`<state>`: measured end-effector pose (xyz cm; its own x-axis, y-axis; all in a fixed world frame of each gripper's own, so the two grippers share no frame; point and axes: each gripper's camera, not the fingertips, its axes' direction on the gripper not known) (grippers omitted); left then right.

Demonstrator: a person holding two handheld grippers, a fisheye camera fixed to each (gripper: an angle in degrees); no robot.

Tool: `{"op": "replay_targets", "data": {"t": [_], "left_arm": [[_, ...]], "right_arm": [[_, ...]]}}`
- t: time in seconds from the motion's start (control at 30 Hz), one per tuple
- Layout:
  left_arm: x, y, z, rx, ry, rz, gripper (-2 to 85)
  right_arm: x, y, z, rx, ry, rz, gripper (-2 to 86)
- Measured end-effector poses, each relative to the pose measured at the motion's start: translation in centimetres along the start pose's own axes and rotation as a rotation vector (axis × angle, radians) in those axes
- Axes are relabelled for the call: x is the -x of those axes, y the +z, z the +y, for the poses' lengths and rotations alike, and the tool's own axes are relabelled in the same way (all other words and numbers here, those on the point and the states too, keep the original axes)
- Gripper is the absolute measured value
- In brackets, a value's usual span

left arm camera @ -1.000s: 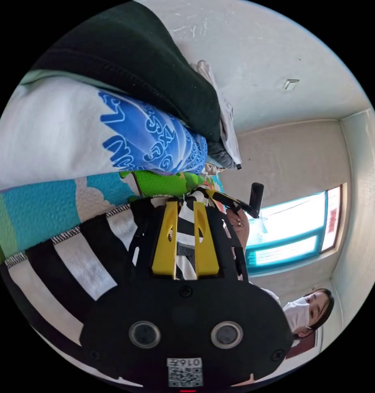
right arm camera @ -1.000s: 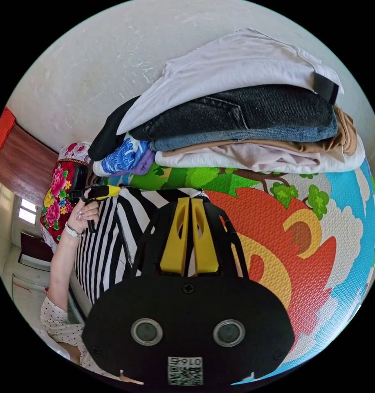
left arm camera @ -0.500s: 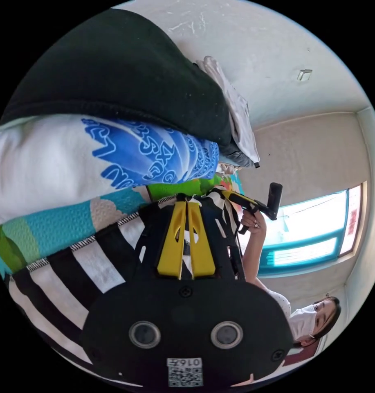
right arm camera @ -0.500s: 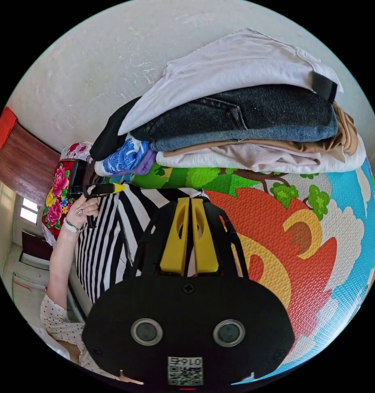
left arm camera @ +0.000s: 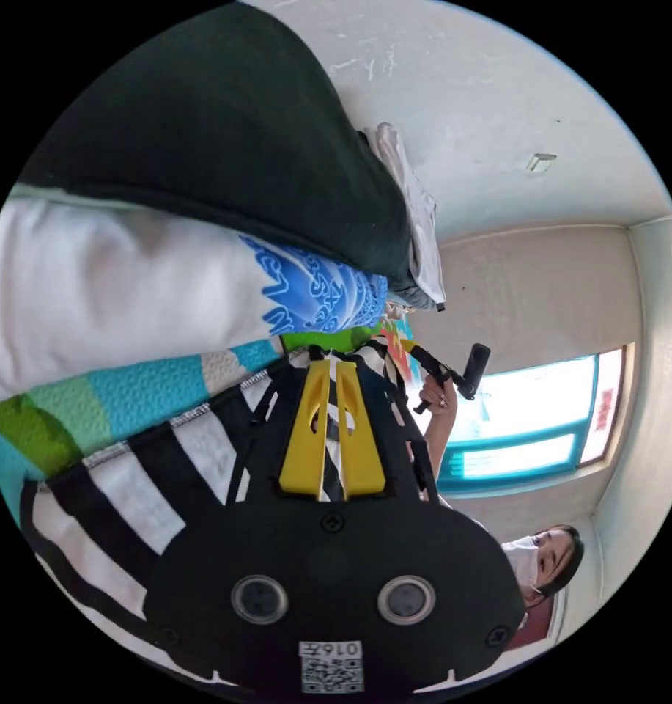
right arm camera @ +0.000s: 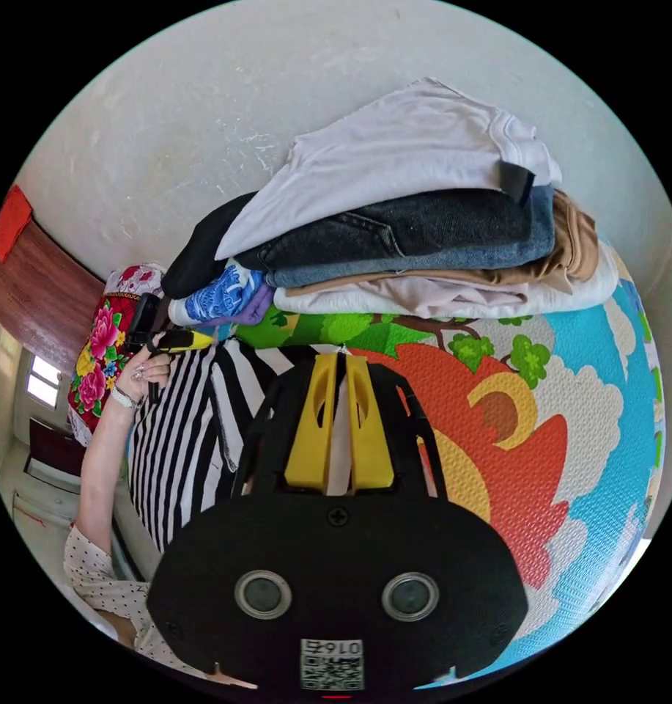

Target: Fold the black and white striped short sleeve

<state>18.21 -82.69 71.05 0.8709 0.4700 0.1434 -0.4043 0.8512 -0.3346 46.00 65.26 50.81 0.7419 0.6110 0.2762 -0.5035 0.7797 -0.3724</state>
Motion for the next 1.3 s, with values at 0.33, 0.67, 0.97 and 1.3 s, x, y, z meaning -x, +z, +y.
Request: {"op": "replay_targets", "data": {"t": [0.33, 0.67, 0.97, 1.3], "left_arm": [[-6.0, 6.4, 8.8, 0.139, 0.229, -0.107, -1.0], [-5.1, -1.8, 22.4, -0.070, 0.307, -0.141, -0.9], [-5.0, -22.6, 57.4, -0.155, 0.212, -0.713, 3.6], [2.5, -37.1, 100.0, -0.429, -0.287, -0.394, 8.4]], "right_arm": [[10.3, 0.1, -0.8, 0.157, -0.168, 0.240, -0.2], [12.5, -8.1, 0.8, 0.174, -0.161, 0.112, -0.3], [27.4, -24.7, 5.9, -0.356, -0.348, 0.050, 1.6], [48.2, -38.9, 19.3, -0.928, -0.674, -0.440, 4.1]]}}
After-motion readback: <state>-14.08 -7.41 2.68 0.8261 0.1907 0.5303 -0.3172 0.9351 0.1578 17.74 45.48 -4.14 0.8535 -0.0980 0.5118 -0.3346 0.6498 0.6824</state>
